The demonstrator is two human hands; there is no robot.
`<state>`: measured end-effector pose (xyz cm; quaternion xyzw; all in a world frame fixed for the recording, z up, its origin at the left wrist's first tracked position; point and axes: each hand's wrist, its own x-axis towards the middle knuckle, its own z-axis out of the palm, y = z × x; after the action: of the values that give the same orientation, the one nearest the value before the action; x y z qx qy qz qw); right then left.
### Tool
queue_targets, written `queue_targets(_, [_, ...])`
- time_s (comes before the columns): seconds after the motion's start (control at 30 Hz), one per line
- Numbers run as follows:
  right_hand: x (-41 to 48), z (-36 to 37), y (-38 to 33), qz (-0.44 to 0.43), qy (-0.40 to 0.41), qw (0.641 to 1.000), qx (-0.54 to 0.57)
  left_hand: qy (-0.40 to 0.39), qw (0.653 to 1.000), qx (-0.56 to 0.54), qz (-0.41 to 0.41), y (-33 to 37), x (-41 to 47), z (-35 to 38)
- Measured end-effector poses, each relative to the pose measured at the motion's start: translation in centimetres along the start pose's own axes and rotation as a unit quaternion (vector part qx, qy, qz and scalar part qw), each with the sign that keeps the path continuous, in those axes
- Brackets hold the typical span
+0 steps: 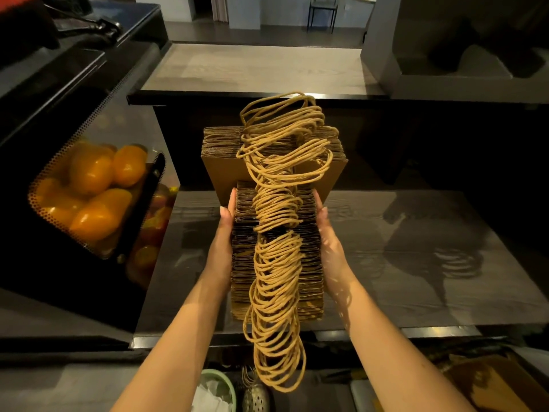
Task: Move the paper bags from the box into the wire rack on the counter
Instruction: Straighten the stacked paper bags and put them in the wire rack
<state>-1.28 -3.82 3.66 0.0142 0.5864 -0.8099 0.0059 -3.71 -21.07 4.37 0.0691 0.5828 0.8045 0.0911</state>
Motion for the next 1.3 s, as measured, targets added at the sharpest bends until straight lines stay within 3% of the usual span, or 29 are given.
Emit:
queue_targets(0.33, [-1.3, -0.1, -0.1, -0.002, 0.002, 1.000, -0.017, 0.013, 0.999, -0.010, -0.041, -0.6, -1.8, -0.2])
queue_targets(0.73, [-3.3, -0.2, 1.1, 0.054, 0.019, 0.994, 0.089, 0.063, 0.987, -0.095, -0.114, -1.5, -4.1, 0.0])
queue_targets(0.9, [-3.4, 0.0, 1.3, 0.061, 0.010, 0.991, 0.115, 0.081, 0.985, -0.109, -0.106, -1.2, -4.5, 0.9])
queue_targets(1.1, [-3.8, 0.0, 1.5, 0.044, 0.045, 0.997, 0.035, 0.074, 0.986, -0.097, -0.118, -0.8, -4.7, 0.9])
queue_targets(1.3, [-3.8, -0.1, 0.9, 0.082, 0.031, 0.994, 0.059, 0.067, 0.987, -0.089, -0.120, -0.7, -4.7, 0.9])
